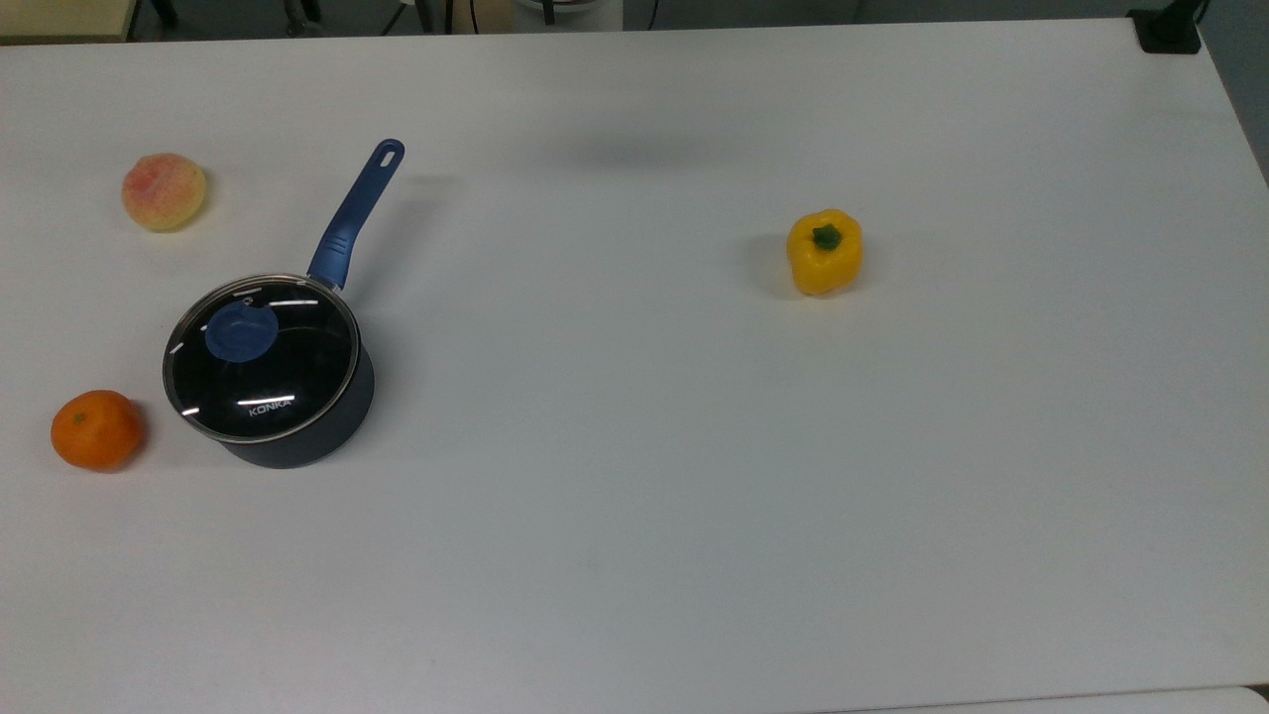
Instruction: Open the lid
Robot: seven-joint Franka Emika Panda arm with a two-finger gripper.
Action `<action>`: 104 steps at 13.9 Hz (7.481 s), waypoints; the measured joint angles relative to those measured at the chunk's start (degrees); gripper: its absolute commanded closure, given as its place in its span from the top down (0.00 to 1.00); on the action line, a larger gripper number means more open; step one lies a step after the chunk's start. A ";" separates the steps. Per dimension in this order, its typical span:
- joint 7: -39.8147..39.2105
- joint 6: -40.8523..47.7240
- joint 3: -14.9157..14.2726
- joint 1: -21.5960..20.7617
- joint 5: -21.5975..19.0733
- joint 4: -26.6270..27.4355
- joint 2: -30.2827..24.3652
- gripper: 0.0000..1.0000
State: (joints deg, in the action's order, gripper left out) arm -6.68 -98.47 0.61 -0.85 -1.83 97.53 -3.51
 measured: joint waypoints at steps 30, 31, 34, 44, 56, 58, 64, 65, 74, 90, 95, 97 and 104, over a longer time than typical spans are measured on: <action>6.53 -2.41 -4.49 2.34 1.94 -2.49 1.62 1.00; 8.91 -4.50 -5.07 2.33 2.02 -2.78 2.26 1.00; 13.29 -12.67 -8.49 2.37 2.11 -3.12 4.96 1.00; 14.13 -16.48 -11.53 5.55 2.11 -13.52 19.60 1.00; 14.23 -26.17 -11.02 5.79 2.10 -17.36 32.40 1.00; 14.23 -27.48 -11.02 5.80 2.11 -17.36 33.10 1.00; 14.23 -29.22 -11.02 5.80 2.12 -17.33 34.23 1.00; 14.23 -29.22 -10.99 5.80 2.16 -17.30 34.45 1.00; 14.22 -29.22 -10.29 5.80 3.49 -17.20 35.12 0.37; 14.01 -23.42 -6.51 5.96 3.56 -16.34 26.05 0.24; 12.41 -12.35 -1.96 6.00 3.56 -10.20 14.25 0.24; 10.99 -7.19 -0.04 5.87 3.55 -7.37 9.27 0.24; 4.87 1.36 7.71 5.00 3.52 11.42 -3.04 0.24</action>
State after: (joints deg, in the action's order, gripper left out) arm -1.81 -97.11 8.32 4.15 1.69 108.94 -6.55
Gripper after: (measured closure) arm 0.344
